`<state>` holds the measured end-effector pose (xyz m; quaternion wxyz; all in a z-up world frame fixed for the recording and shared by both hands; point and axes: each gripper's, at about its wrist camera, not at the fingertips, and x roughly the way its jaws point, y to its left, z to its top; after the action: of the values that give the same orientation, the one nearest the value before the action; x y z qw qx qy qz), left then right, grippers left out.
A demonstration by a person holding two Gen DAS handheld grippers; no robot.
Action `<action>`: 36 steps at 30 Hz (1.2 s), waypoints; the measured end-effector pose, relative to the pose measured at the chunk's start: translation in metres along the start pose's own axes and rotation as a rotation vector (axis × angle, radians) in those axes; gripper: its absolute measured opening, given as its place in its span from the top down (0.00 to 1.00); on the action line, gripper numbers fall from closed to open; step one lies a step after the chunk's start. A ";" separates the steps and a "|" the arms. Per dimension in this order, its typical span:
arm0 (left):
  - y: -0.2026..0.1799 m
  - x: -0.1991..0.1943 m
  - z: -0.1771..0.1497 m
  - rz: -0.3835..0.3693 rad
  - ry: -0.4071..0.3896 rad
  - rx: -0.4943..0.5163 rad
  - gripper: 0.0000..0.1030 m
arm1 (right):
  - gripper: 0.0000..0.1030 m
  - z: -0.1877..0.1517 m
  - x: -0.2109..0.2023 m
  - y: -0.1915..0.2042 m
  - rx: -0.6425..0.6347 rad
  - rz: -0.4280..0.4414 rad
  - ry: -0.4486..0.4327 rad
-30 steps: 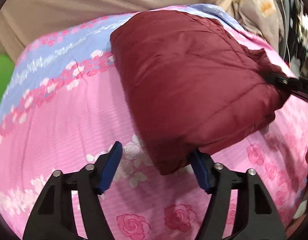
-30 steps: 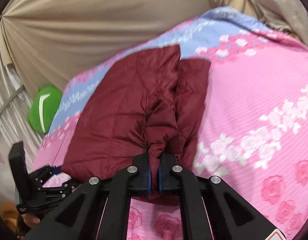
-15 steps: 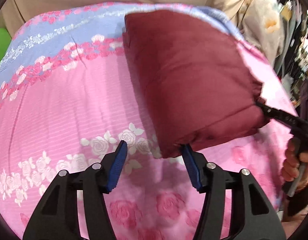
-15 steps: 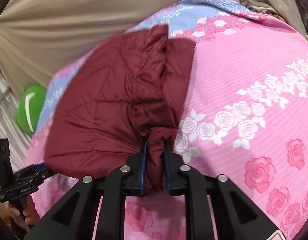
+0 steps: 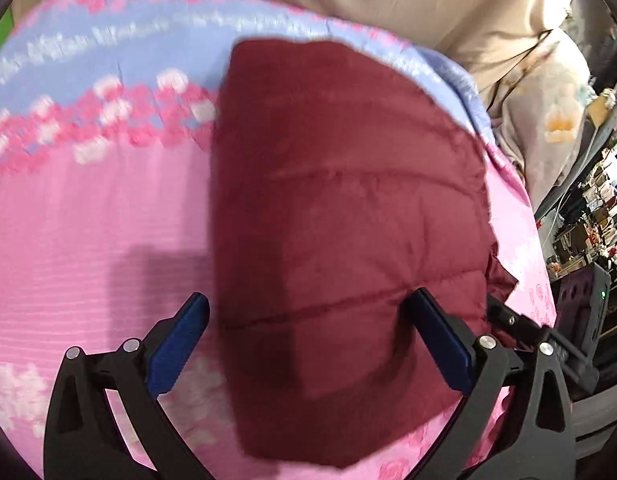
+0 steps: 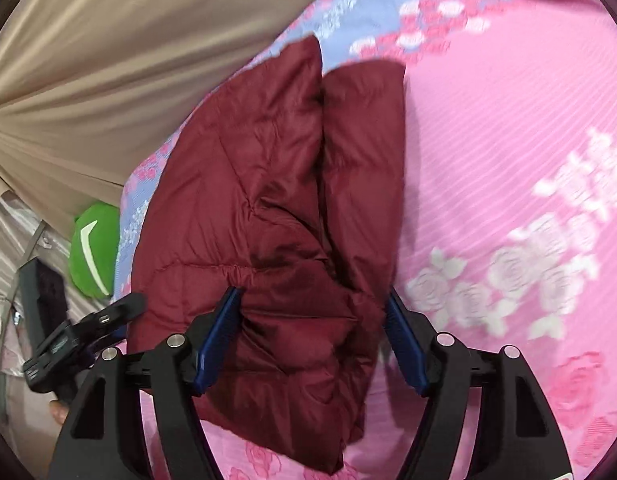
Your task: Fold large clothes
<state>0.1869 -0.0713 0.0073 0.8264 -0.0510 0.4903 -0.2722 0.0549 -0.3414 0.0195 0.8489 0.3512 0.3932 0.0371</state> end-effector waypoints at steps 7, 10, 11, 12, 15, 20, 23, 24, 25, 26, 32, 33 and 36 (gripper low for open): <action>-0.013 0.013 0.001 0.075 -0.032 0.020 0.04 | 0.25 0.006 0.013 -0.006 0.008 0.055 0.008; -0.012 0.016 0.001 0.085 -0.040 0.021 0.04 | 0.21 0.010 0.017 -0.005 0.009 0.071 0.011; -0.011 0.017 0.001 0.085 -0.042 0.021 0.04 | 0.21 0.010 0.018 -0.006 0.005 0.076 0.012; -0.011 0.019 0.001 0.086 -0.045 0.022 0.04 | 0.21 0.011 0.020 -0.005 -0.002 0.079 0.013; -0.009 0.021 0.001 0.081 -0.049 0.021 0.04 | 0.20 0.013 0.023 -0.005 -0.012 0.097 0.020; -0.002 0.026 0.001 0.050 -0.055 0.016 0.04 | 0.22 0.017 0.030 -0.005 -0.032 0.122 0.037; 0.005 0.029 0.002 0.012 -0.048 0.004 0.04 | 0.25 0.020 0.031 -0.005 -0.048 0.133 0.048; 0.010 0.030 0.003 -0.013 -0.041 -0.006 0.04 | 0.27 0.021 0.032 -0.006 -0.049 0.142 0.051; 0.012 0.031 0.003 -0.028 -0.036 -0.011 0.04 | 0.31 0.021 0.033 -0.006 -0.050 0.150 0.056; 0.014 0.032 0.004 -0.044 -0.031 -0.016 0.04 | 0.35 0.022 0.034 -0.007 -0.046 0.162 0.063; 0.009 0.027 0.005 -0.051 -0.050 0.045 0.16 | 0.69 0.026 0.029 -0.020 -0.030 0.210 0.062; 0.008 0.023 0.006 -0.052 -0.057 0.052 0.25 | 0.71 0.026 0.025 -0.017 -0.044 0.204 0.052; 0.001 0.008 0.009 -0.074 -0.086 0.074 0.47 | 0.77 0.027 0.011 -0.002 -0.105 0.169 0.001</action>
<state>0.1976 -0.0762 0.0056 0.8373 -0.0499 0.4418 -0.3182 0.0809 -0.3546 0.0234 0.8599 0.3381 0.3601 0.1291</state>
